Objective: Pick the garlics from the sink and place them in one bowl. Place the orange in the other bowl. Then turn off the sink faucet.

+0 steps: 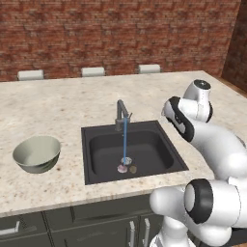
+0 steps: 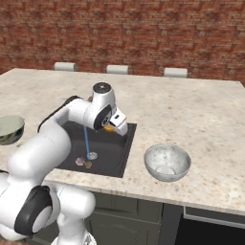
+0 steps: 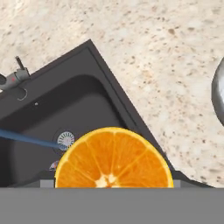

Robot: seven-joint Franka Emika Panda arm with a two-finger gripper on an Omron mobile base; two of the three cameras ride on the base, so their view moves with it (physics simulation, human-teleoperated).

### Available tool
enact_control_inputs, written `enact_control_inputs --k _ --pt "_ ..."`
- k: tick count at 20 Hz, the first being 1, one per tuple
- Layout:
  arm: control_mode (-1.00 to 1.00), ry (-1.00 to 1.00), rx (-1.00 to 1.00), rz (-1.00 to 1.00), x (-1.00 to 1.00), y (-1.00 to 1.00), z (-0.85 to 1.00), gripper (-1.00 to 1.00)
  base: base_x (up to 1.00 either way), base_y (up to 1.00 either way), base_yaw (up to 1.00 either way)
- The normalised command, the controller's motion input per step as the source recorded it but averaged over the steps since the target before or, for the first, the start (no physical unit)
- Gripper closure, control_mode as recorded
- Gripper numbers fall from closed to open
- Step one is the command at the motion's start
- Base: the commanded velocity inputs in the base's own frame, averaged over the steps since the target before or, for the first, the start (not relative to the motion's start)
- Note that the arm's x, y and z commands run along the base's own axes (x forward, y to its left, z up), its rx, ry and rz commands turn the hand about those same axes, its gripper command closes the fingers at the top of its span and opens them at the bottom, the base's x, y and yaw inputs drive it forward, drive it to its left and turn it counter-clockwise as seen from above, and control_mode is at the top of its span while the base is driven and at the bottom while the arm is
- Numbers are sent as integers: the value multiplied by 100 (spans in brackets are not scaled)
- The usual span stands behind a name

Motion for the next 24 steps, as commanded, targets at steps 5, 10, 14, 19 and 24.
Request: enact_control_inputs --k 5,10,14,19,24 --pt "-100 -1 -1 -11 -33 -71 -21 100 0 0 0" --pt "-100 0 0 -8 -4 -62 -12 100 0 0 0" --pt "-100 0 0 -8 0 -70 -8 100 0 0 0" --pt "-100 0 0 -8 0 -75 -9 100 0 0 0" --pt "-100 0 0 -8 0 -80 -13 100 0 0 0"
